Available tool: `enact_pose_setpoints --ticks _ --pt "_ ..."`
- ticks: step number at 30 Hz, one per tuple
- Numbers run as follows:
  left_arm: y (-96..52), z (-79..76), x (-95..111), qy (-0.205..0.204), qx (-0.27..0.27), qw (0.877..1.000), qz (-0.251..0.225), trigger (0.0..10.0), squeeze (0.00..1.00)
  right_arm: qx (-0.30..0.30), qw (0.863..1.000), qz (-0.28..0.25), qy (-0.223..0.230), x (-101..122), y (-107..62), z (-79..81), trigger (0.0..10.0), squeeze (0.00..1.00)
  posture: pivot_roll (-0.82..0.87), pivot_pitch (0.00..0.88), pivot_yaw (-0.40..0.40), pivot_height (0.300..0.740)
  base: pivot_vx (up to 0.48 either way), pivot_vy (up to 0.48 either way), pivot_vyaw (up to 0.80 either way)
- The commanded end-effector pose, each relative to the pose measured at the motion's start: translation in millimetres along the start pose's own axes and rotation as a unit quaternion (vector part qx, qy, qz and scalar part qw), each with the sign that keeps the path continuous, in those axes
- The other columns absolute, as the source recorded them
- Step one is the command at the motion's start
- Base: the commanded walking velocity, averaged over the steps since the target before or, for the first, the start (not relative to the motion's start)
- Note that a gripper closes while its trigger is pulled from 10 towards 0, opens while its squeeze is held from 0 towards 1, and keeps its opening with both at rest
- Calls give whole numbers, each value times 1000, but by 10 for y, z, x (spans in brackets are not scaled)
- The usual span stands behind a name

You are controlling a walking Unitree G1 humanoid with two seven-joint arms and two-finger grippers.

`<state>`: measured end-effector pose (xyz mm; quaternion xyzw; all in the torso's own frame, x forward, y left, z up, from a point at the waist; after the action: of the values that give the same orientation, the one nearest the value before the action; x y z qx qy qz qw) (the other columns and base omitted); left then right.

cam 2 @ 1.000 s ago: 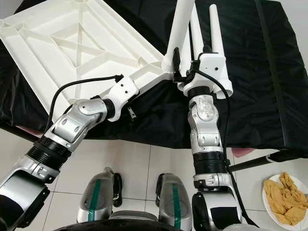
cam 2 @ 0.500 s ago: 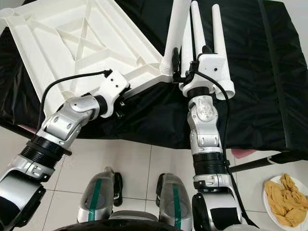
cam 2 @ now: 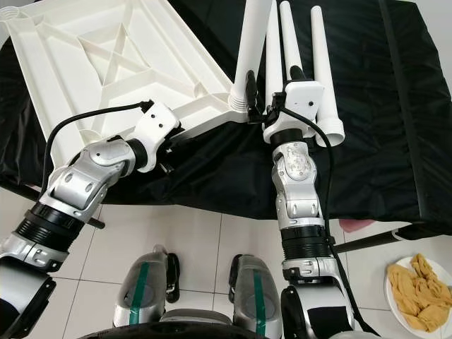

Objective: Building children table

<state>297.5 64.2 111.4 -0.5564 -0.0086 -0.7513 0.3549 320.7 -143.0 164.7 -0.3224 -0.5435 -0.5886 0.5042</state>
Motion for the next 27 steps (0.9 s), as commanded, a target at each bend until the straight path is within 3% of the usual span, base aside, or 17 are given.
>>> enact_pose_setpoints --ticks 1,4,18,19,21,22,27 --pt "41 -394 139 11 -140 989 -47 10000 0 -31 999 9 -1 -18 26 -118 10000 0 46 35 37 740 0 0 0" --pt "4 -450 223 23 -154 986 -67 10000 0 -28 1000 9 -2 -12 47 -118 10000 0 50 38 38 740 0 0 0" --pt "-55 -476 286 21 -165 983 -77 10000 0 -24 1000 8 -6 -14 66 -113 10000 0 55 40 40 740 0 0 0" --pt "-64 -483 298 16 -167 983 -80 10000 290 -24 1000 8 -7 -14 68 -112 10000 0 55 40 40 740 0 0 0" --pt "-71 -488 305 12 -168 982 -81 10000 290 -23 1000 7 -7 -14 69 -112 10000 0 55 40 40 740 0 0 0" --pt "-82 -495 317 6 -172 981 -86 10000 1000 -24 1000 7 -7 -13 69 -116 10000 0 56 41 39 740 0 0 0" --pt "-98 -497 338 1 -178 980 -90 10000 1000 -23 1000 8 -8 -11 72 -122 10000 0 56 41 37 740 0 0 0"
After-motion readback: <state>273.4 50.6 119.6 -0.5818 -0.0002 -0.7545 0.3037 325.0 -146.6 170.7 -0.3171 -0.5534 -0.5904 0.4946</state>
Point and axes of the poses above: a point about 5 cm out from each wrist's last joint towards the gripper, its own y axis pointing out of the wrist towards the gripper, its own x axis along the axis of the wrist's last joint, z = x × y, the point moved 2 cm from there along y, pointing out of the wrist towards the gripper, and after that the axes turned 15 degrees about y, right-handed, at the moved point
